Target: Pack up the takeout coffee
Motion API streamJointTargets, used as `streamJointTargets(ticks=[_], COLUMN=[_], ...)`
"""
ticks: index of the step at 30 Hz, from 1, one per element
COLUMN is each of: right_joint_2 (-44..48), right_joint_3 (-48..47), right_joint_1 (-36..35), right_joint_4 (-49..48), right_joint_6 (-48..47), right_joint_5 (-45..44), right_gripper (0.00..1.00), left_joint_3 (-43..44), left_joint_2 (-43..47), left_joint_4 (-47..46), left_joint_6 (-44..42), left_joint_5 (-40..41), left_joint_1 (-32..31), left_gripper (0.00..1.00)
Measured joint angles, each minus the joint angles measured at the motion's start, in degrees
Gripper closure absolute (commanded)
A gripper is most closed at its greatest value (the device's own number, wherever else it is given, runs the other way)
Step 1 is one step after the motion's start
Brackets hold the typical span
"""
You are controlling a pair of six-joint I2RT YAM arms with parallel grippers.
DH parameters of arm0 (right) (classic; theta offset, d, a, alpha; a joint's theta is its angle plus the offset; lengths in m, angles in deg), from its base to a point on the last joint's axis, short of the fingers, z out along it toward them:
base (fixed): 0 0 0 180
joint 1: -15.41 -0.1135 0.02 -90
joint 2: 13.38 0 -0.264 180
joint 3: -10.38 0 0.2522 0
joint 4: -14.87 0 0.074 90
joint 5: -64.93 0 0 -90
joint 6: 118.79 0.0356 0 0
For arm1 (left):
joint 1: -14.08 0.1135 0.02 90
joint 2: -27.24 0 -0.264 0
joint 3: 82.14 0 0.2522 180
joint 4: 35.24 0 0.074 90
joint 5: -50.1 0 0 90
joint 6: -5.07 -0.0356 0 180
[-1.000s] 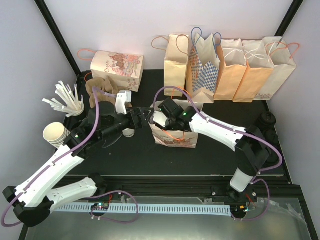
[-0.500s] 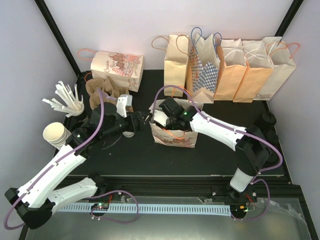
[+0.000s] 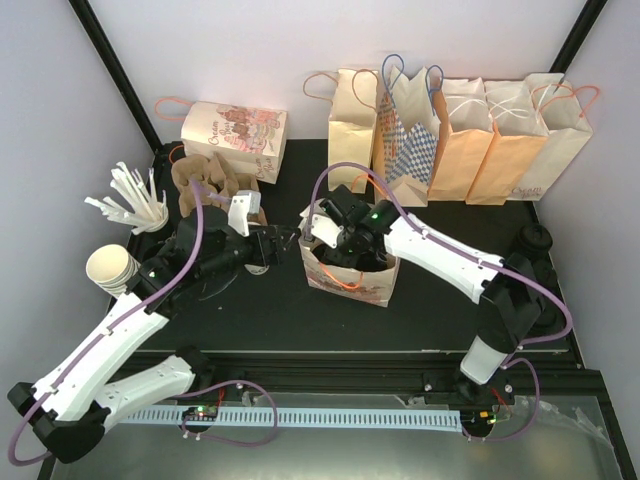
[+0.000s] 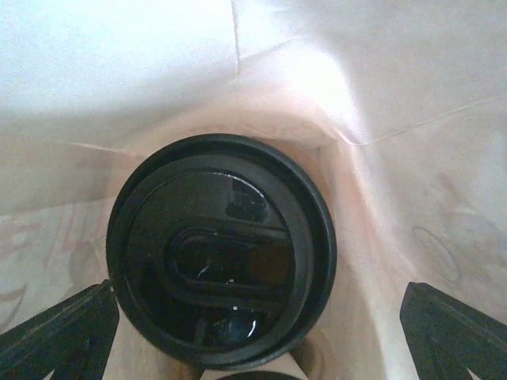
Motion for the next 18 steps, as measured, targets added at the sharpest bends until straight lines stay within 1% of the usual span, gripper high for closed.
streamJointTargets(ticks=[10,18], right_joint_2=[4.4,12.0], right_joint_3=[-1.3,-1.4], right_joint_1=[0.0,0.0], right_joint_4=[2.0,-0.5], right_joint_6=[1.7,4.3], right_joint_5=[-0.1,-1.2], right_gripper=[0.00,0.00], left_joint_3=[-2.4,-3.2], left_joint_2=[0.3,0.2], left_joint_4=[0.1,0.1], left_joint_6=[-0.4,-0.9], left_joint_5=[-1.7,-2.5], left_joint_1=[0.3,0.3], left_gripper=[0.11,0.10])
